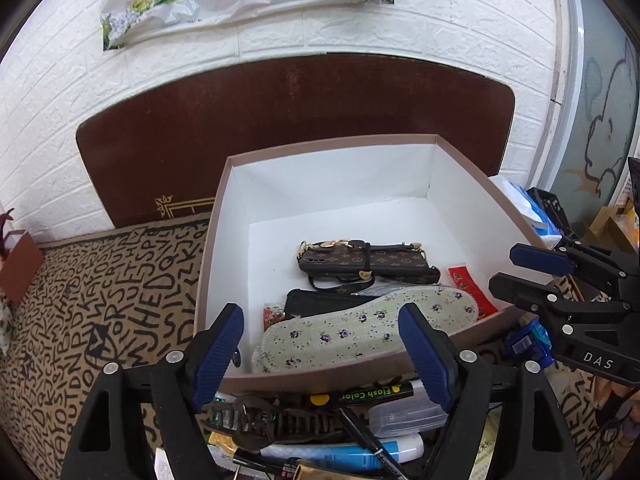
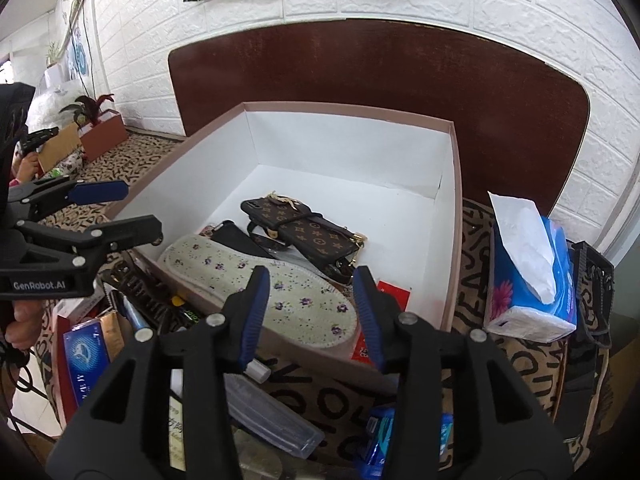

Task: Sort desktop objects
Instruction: 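Open both tools and withdraw them from the box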

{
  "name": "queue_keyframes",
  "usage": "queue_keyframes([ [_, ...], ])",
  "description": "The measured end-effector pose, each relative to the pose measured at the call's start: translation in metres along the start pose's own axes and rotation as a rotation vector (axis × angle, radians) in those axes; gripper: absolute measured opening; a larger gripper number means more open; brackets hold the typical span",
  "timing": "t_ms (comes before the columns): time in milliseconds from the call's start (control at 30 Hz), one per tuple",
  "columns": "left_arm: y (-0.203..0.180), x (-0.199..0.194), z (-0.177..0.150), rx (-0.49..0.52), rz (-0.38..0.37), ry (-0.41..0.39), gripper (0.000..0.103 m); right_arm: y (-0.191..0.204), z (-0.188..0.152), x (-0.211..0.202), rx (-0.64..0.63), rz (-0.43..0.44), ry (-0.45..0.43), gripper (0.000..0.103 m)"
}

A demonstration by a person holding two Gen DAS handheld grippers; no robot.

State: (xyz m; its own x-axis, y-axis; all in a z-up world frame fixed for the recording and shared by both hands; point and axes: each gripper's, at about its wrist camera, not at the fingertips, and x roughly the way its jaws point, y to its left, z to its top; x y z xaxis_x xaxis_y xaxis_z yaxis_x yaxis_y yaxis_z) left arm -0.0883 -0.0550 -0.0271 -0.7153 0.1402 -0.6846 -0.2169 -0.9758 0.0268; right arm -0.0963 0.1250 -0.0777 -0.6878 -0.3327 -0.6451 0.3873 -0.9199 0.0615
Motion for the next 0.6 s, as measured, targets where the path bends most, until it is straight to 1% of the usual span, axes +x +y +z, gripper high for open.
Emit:
queue_keyframes([
  [67, -0.003, -0.006, -0.003, -0.001, 0.003, -0.013, 0.083, 0.003, -0.003, -0.008, 0.011, 0.007, -0.029, 0.054],
  [100, -0.005, -0.01, -0.006, -0.004, 0.004, -0.019, 0.085, 0.005, -0.004, -0.012, 0.015, 0.011, -0.041, 0.058],
  [167, -0.006, -0.015, -0.009, -0.018, 0.006, -0.029, 0.089, 0.009, -0.007, -0.019, 0.013, 0.02, -0.062, 0.062],
  [267, -0.005, -0.024, -0.016, -0.049, 0.008, -0.045, 0.1, 0.015, -0.011, -0.029, 0.011, 0.029, -0.092, 0.066],
  [300, -0.005, -0.026, -0.018, -0.057, 0.008, -0.053, 0.103, 0.018, -0.013, -0.033, 0.01, 0.03, -0.103, 0.069],
  [400, -0.004, -0.03, -0.024, -0.094, 0.002, -0.057, 0.103, 0.024, -0.019, -0.04, 0.004, 0.03, -0.126, 0.074],
  [500, -0.002, -0.029, -0.032, -0.147, -0.03, -0.033, 0.103, 0.028, -0.024, -0.048, 0.014, 0.03, -0.156, 0.081],
  [533, -0.001, -0.029, -0.035, -0.171, -0.032, -0.029, 0.103, 0.029, -0.027, -0.05, 0.02, 0.033, -0.162, 0.082],
  [600, -0.001, -0.03, -0.04, -0.185, -0.033, -0.027, 0.103, 0.032, -0.032, -0.053, 0.018, 0.032, -0.167, 0.083],
])
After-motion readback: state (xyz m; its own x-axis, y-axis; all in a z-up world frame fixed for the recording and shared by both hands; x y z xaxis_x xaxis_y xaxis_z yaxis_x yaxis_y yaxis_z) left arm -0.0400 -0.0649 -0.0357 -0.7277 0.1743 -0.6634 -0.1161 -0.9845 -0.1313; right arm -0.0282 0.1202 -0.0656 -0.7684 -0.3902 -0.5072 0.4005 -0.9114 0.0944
